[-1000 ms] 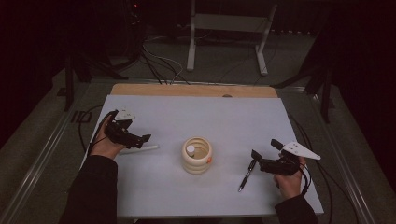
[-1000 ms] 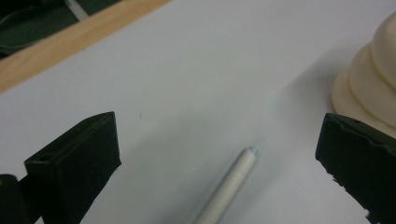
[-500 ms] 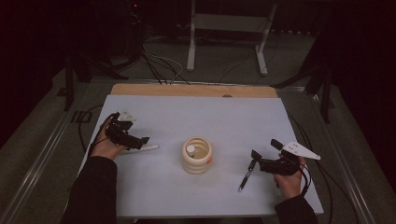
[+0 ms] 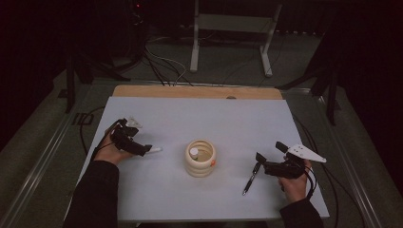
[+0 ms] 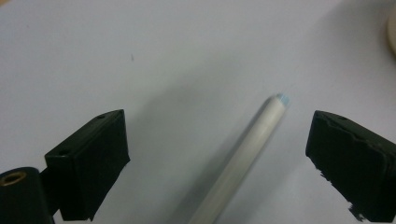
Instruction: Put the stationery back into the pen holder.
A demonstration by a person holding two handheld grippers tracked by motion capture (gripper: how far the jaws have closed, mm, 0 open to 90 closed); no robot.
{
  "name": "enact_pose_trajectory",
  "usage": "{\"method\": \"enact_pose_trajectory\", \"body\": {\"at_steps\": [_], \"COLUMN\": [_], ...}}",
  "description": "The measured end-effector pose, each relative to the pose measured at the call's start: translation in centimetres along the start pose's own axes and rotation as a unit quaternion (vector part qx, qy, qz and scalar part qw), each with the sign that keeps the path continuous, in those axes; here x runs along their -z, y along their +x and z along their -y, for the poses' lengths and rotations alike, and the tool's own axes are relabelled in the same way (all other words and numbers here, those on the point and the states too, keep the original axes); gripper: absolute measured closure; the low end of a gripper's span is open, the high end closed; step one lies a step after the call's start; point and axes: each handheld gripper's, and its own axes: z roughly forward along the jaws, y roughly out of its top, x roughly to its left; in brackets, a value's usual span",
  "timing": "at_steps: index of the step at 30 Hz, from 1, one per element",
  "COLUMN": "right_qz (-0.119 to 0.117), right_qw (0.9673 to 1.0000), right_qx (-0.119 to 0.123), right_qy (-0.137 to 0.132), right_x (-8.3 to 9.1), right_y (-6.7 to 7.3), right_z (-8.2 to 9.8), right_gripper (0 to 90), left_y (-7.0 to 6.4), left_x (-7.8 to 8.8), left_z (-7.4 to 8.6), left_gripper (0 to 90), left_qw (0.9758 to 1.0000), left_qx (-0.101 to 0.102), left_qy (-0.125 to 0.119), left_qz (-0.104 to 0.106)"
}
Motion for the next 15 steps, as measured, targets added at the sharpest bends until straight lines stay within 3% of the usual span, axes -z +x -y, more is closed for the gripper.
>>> {"method": "enact_pose_trajectory", "body": {"at_steps": [2,5,7,10,11,13,15], "right_qz": [0.000,-0.001,-0.001,-0.002,-0.002,-0.003,-0.003], "right_qw": [1.0000,1.0000,1.0000,1.0000,1.0000,1.0000,1.0000], "right_qx": [0.000,0.001,0.001,0.001,0.002,0.003,0.003], "right_qy": [0.001,0.002,0.002,0.003,0.004,0.005,0.004], "right_x": [0.0,0.0,-0.1,-0.1,-0.1,-0.1,-0.1], "right_y": [0.0,0.1,0.1,0.1,0.1,0.1,0.1], "right_z": [0.0,0.0,0.0,0.0,0.0,0.0,0.0], "right_gripper": [0.0,0.0,0.0,0.0,0.0,0.0,0.0], "left_y": [0.0,0.0,-0.1,-0.4,-0.7,-0.8,-0.9], "left_x": [-0.2,-0.6,-1.0,-1.6,-2.0,-2.0,-2.0], "left_z": [0.3,0.8,1.1,1.3,1.3,1.1,0.7], "left_gripper": [8.9,19.6,32.8,50.0,56.2,65.5,75.4], "left_qw": [0.9999,0.9995,0.9986,0.9957,0.9939,0.9927,0.9901], "left_qx": [-0.001,-0.009,-0.018,-0.033,-0.044,-0.047,-0.064], "left_qy": [0.010,0.030,0.043,0.069,0.087,0.096,0.112], "left_qz": [0.001,0.006,0.025,0.052,0.051,0.055,0.057]}}
